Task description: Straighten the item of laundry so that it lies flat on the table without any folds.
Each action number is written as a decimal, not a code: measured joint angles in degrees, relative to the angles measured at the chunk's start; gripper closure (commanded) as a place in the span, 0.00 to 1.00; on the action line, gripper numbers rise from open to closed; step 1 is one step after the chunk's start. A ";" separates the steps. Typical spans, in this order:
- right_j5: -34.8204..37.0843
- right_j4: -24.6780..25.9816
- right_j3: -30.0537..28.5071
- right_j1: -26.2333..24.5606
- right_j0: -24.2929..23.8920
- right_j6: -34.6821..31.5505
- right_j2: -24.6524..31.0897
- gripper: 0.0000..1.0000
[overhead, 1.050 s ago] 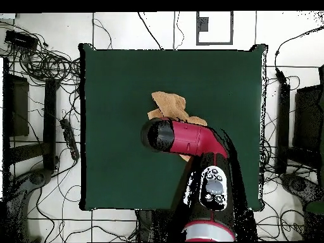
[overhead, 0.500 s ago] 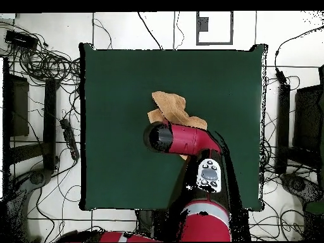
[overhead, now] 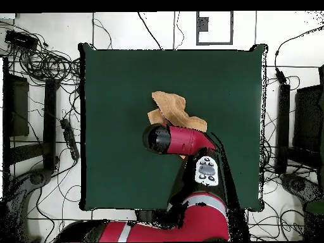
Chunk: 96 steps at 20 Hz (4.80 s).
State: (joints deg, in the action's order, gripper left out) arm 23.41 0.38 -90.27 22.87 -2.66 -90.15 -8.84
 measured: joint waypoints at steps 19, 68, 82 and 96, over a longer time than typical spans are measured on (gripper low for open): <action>-2.89 -0.02 -0.41 -1.47 -4.43 0.00 5.11 1.00; -0.79 -14.63 -22.78 25.11 14.80 -10.53 -0.05 0.00; -4.69 -14.66 -24.88 24.30 12.44 -10.53 1.57 0.00; -2.64 -14.64 -13.39 16.84 10.99 -10.53 1.26 0.00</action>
State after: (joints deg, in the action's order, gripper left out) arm 20.77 -14.26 -103.67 39.71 8.32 -100.68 -7.58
